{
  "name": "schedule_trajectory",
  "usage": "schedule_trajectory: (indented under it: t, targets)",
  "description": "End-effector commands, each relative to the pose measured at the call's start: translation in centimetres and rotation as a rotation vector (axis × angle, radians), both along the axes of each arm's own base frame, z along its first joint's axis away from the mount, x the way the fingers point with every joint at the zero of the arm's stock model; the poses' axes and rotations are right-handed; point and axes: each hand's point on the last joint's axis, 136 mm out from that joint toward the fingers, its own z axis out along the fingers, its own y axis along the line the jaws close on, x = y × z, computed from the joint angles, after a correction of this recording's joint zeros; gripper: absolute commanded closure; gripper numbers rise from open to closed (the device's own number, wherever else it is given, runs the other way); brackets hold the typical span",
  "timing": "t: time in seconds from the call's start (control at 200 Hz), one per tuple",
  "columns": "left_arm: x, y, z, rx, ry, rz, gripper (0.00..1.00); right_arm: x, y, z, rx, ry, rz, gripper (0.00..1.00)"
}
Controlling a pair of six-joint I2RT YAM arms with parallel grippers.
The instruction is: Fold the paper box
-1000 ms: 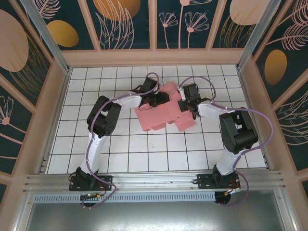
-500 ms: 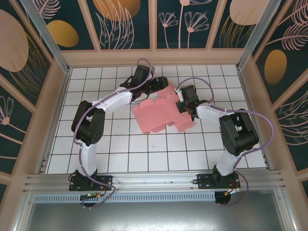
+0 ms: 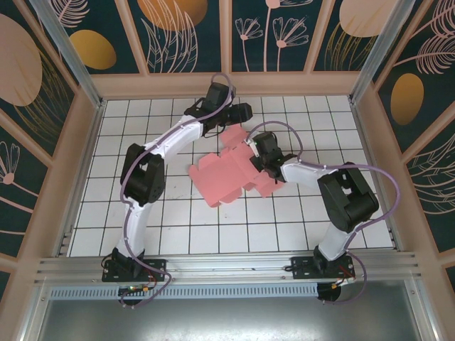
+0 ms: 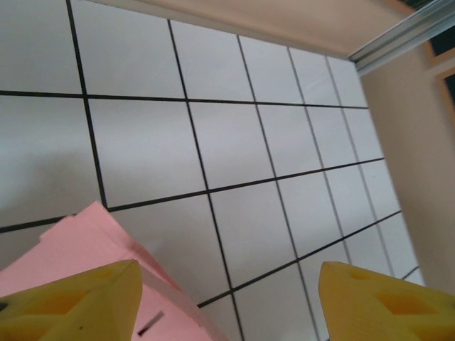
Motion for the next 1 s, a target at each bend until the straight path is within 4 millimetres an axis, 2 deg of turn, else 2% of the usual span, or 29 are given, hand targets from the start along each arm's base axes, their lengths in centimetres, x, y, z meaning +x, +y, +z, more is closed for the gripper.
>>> schedule_trajectory:
  t: [0.0,0.165,0.355,0.561,0.786,0.996]
  targets:
    - [-0.1,0.4,-2.8,0.097,0.054,-0.032,0.35,0.3,0.9,0.6,-0.034,-0.052,0.022,1.00]
    - [-0.1,-0.5,-4.5,0.077,0.105,-0.051,0.40,0.2,1.8,0.3,-0.044,-0.052,0.041,1.00]
    - [-0.8,-0.9,-6.0,0.050,0.170,-0.070,0.46,0.3,1.7,0.4,-0.045,-0.056,0.033,1.00]
    - [-2.4,-1.4,-5.5,-0.034,0.211,-0.085,0.53,0.7,1.8,0.3,-0.047,-0.057,0.025,1.00]
    - [-3.5,-2.0,-6.2,-0.091,0.288,-0.100,0.57,0.8,1.9,0.4,-0.048,-0.059,0.029,1.00]
    - [-3.9,-2.9,-5.2,-0.181,0.310,-0.121,0.66,0.9,2.0,0.2,-0.052,-0.055,0.031,1.00]
